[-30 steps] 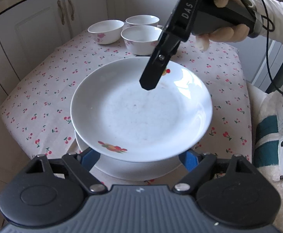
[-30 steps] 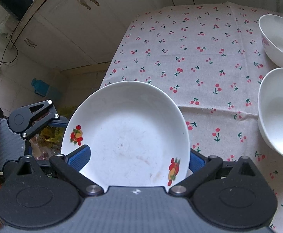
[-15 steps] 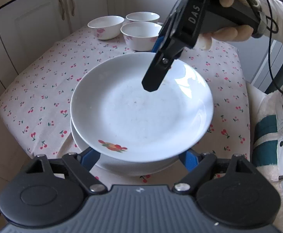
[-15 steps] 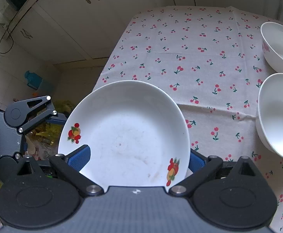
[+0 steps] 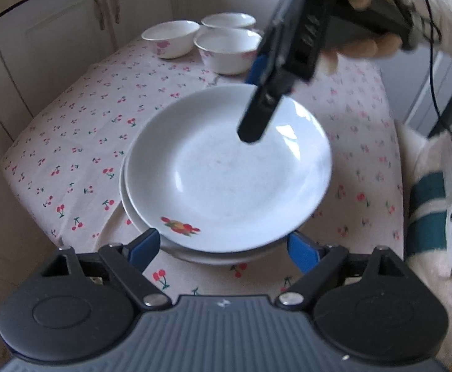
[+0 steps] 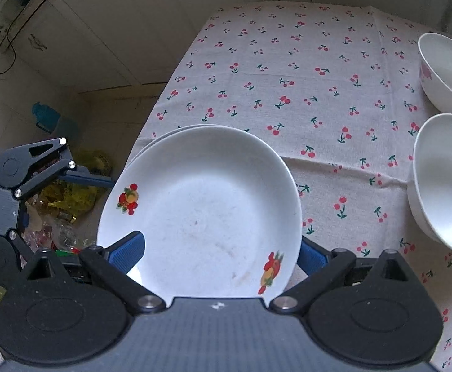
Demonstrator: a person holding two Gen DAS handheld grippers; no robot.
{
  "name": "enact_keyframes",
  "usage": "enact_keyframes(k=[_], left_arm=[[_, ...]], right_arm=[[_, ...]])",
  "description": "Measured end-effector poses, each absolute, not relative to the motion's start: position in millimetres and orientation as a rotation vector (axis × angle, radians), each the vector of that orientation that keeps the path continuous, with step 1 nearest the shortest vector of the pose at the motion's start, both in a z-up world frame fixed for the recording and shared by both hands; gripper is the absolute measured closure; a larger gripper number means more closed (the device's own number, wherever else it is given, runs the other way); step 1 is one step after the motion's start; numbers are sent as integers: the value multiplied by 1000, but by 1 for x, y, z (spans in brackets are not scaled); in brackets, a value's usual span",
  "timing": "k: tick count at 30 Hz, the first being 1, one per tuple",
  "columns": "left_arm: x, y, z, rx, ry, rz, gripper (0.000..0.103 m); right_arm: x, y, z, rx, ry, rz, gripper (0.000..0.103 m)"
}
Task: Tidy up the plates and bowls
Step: 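Carry the fruit-decal plate with the right tool over the white plate stack, then lower the fruit-decal plate onto the stack and open the right tool, then close the left tool on the rim of a white bowl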
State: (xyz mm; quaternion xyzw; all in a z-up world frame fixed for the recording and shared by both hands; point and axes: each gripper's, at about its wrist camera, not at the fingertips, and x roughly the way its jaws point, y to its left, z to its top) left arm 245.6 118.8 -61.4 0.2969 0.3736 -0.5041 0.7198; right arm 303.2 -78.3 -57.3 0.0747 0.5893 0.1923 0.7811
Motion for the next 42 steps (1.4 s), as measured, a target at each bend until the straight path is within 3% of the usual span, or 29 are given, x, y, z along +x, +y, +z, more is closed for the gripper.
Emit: enact_keyframes(k=[4, 6, 14, 21, 30, 42], left_arm=[[245, 126, -46, 562, 765, -1077, 13], [245, 126, -34, 541, 715, -996, 7], [217, 90, -15, 659, 564, -738, 6], [191, 51, -7, 604, 527, -676, 6], [198, 6, 1, 456, 627, -665, 6], [280, -81, -11, 367, 782, -743, 6]], right_arm=[[296, -78, -53, 140, 1247, 430, 0], [290, -79, -48, 130, 1224, 439, 0], [242, -86, -20, 12, 999, 463, 0], [197, -120, -7, -59, 857, 412, 0], [153, -171, -7, -227, 694, 283, 0], [180, -220, -45, -234, 700, 245, 0]])
